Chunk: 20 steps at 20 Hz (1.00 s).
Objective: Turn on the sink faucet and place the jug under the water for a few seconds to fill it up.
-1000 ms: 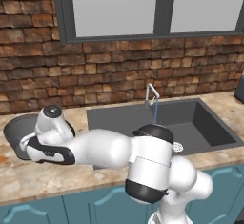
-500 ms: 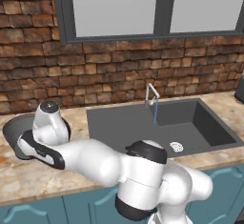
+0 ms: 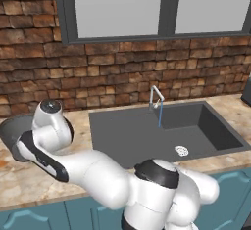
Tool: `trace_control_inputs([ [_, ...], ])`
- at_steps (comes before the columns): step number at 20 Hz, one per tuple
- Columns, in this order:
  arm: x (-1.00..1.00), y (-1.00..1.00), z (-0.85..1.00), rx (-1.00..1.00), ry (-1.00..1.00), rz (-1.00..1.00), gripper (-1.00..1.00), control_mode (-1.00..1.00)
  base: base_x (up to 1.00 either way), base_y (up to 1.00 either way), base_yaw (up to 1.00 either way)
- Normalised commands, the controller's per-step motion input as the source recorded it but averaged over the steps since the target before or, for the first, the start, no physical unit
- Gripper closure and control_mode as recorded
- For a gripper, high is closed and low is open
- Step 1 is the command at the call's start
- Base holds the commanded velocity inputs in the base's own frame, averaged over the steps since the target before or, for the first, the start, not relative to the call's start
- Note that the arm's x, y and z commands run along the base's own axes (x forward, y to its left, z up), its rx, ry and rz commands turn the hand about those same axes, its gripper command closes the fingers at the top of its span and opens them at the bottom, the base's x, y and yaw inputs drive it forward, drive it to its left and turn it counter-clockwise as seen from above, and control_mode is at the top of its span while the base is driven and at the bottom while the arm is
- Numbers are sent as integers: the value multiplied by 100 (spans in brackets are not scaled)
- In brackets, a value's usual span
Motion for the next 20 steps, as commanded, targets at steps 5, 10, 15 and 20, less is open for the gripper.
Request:
trace_control_inputs([
  [5,-51,-66,83,0,-8,7,100,-100,0,0,0],
  [10,-54,-97,45,1,0,1,100,-100,0,0,0],
  [15,-40,-100,1,6,0,0,100,-100,0,0,0],
  [20,-16,-100,0,6,0,2,100,-100,0,0,0],
])
